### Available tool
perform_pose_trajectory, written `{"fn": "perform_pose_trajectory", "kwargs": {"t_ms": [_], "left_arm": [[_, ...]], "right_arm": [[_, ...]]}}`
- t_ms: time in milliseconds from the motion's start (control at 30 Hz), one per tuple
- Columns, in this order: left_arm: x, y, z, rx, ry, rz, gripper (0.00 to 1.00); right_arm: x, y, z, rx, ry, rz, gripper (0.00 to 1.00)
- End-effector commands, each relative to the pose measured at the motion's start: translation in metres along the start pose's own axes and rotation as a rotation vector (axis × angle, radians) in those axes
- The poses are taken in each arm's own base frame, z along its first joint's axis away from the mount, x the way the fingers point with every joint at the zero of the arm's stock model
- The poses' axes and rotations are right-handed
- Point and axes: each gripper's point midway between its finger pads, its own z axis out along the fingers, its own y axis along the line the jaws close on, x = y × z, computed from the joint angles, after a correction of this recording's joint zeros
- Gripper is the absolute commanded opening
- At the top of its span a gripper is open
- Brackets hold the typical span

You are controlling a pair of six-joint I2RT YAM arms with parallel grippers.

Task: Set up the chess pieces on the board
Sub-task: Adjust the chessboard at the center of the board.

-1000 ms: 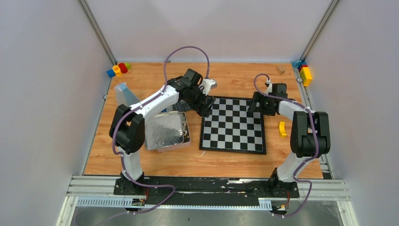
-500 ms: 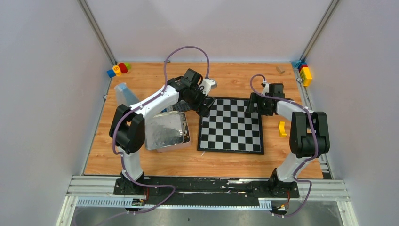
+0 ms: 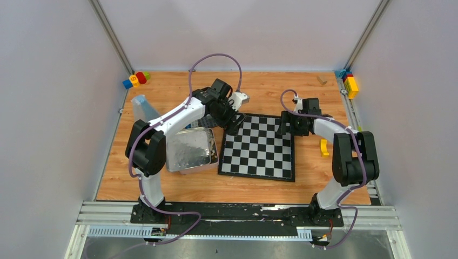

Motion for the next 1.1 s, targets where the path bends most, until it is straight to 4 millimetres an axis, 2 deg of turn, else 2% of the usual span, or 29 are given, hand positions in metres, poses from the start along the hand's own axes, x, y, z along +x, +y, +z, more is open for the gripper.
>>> {"fn": "perform_pose_trajectory", "kwargs": {"t_ms": [0,300,533,733,867,967,1067], "left_arm": [[-0.025,-0.003,-0.024,-0.001,-0.063,0.082,1.0],[-0.018,-0.002,-0.003,0.04,-0.01,0.071,1.0],[-0.018,-0.001,0.003,0.053,-0.005,0.062,1.0],[-0.013,-0.003,-0.005,0.043,0.002,0.08,1.0],[-0.004,-0.003,-0.02,0.016,0.018,0.112,1.0],[0.008,0.002,-0.031,-0.03,0.049,0.139,1.0],[0.021,0.016,-0.042,-0.131,0.077,0.154,1.0]], "right_arm": [[-0.011,0.013,-0.014,-0.04,-0.046,-0.063,0.81],[-0.005,0.012,-0.014,-0.047,-0.019,-0.093,0.81],[-0.003,0.013,-0.013,-0.054,-0.01,-0.091,0.81],[-0.014,0.01,-0.008,-0.045,-0.015,-0.135,0.81],[-0.027,0.01,-0.003,-0.048,-0.02,-0.151,0.81],[-0.043,0.008,0.003,-0.042,-0.029,-0.173,0.81],[-0.06,0.008,0.007,-0.037,-0.04,-0.193,0.81]]}}
